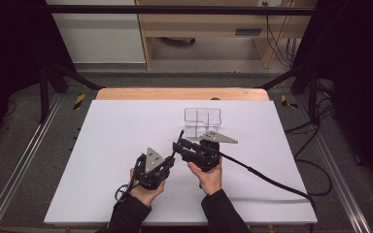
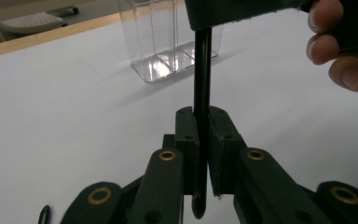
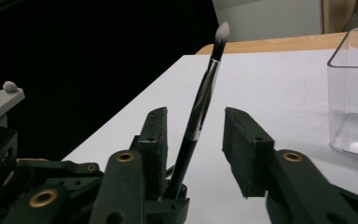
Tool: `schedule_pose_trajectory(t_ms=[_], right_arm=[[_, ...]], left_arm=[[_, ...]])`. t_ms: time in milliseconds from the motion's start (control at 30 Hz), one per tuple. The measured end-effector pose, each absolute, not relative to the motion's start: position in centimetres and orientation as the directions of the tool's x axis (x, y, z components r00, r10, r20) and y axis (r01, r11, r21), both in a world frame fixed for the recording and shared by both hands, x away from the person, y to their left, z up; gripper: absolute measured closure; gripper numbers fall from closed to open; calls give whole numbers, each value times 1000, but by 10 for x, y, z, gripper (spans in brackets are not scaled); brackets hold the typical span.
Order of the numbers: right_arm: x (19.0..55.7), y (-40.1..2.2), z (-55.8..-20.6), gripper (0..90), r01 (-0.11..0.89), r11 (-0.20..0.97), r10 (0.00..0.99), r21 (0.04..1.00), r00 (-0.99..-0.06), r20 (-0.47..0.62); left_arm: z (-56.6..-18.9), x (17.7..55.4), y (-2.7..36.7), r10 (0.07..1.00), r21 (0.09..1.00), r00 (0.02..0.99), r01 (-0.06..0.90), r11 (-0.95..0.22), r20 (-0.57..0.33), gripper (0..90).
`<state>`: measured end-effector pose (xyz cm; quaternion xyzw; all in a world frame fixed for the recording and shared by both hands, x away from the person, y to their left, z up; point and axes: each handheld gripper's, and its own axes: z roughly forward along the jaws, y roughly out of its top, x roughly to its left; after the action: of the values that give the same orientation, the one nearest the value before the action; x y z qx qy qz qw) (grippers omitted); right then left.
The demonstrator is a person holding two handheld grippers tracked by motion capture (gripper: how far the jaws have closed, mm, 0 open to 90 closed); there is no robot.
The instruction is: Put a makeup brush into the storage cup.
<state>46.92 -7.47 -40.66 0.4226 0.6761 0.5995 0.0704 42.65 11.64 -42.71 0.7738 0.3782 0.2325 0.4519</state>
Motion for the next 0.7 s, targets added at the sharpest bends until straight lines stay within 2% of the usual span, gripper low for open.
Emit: schedule_pose_trajectory(t_ms=[467, 700], right_arm=[[470, -74, -406, 799, 501, -101, 638, 860, -630, 442], [470, -75, -405, 828, 510, -104, 617, 854, -641, 457]], left_arm=[[-427, 425, 114, 800, 877, 600, 382, -292, 5, 830], [-427, 425, 113, 799, 878, 602, 383, -287, -2, 827]])
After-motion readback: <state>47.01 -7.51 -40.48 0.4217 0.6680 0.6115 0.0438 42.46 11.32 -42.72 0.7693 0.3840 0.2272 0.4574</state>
